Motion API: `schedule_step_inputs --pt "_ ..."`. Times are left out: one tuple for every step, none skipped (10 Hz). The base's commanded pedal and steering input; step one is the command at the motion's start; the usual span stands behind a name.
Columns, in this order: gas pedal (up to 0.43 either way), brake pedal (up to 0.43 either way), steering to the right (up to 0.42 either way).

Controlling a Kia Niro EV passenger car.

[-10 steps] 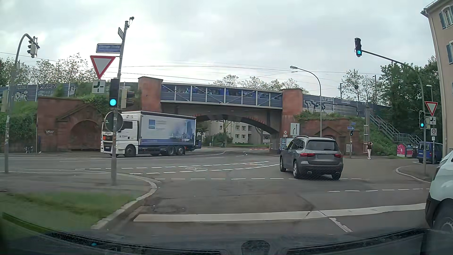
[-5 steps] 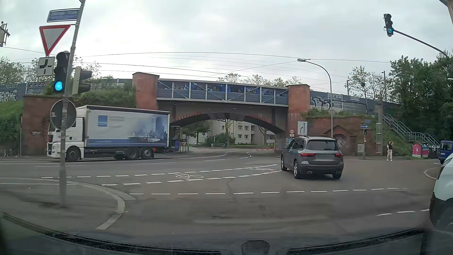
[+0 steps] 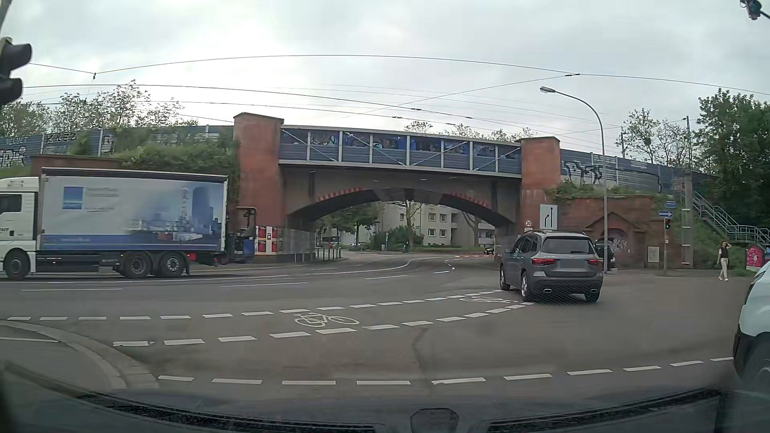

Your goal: Follow the waypoints while adhering to traffic rules and regulations

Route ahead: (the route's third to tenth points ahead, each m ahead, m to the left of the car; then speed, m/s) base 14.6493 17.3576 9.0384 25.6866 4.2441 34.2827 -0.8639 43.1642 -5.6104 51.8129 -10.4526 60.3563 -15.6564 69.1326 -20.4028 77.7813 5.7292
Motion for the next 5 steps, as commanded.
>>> schedule_step_inputs --pt "0.039 0.0 -0.156" --pt "0.039 0.0 -0.189" --pt "0.047 0.0 -0.221" --pt "0.047 0.0 -0.235" --pt "0.047 0.0 -0.255"
